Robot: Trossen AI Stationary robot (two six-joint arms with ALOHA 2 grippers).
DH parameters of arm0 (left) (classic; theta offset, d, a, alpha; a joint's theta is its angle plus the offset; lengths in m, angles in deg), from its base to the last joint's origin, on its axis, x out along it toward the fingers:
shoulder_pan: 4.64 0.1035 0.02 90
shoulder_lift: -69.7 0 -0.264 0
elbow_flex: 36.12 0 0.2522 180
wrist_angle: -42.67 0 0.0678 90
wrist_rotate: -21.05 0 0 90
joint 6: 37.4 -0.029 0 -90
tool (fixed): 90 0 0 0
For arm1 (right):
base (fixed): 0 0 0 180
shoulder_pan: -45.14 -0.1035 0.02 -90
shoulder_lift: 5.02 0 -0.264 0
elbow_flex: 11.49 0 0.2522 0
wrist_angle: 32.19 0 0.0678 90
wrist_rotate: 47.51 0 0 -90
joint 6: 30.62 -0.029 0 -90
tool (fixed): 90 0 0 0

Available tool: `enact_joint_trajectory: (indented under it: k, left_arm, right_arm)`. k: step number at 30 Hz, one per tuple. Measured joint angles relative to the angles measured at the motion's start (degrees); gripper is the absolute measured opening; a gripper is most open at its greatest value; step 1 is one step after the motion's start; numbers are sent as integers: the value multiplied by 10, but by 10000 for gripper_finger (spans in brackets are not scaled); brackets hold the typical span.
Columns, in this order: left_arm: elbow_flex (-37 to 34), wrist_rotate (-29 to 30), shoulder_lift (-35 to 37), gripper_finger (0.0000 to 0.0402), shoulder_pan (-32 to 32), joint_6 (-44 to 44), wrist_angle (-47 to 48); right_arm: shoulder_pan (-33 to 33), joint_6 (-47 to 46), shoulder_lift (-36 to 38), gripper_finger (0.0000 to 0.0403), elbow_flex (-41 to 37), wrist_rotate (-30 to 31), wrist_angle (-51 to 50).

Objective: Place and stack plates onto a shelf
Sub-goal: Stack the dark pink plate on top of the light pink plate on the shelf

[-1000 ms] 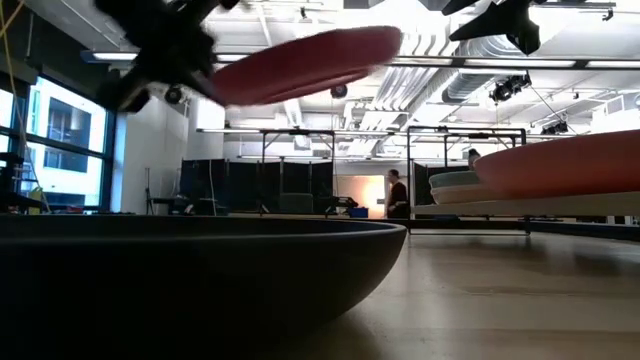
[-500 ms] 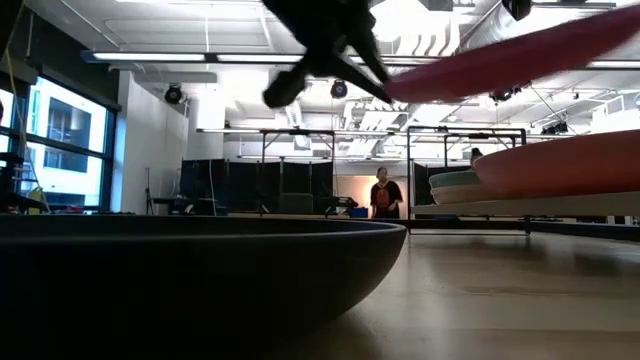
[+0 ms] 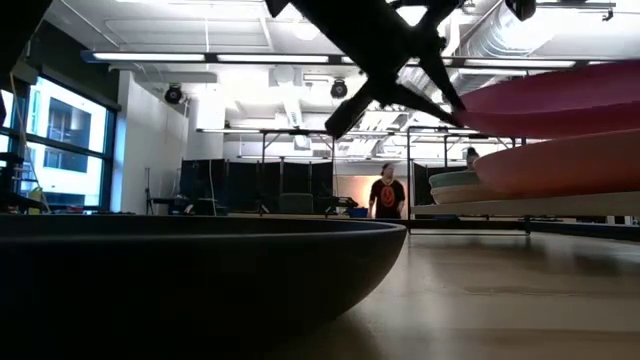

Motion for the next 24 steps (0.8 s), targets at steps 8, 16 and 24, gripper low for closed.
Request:
enact_joint_trajectory:
  k: [8, 16, 24]
  left_arm:
    - [0, -6, 1, 31, 8, -29, -9]
    - [0, -35, 2, 85, 7, -29, -39]
    - [0, -113, 6, 150, 7, -30, -137]
  right_arm:
    - [0, 0, 0, 160, 0, 0, -4]
    - [0, 0, 0, 160, 0, 0, -9]
    - [0, 0, 0, 160, 0, 0, -16]
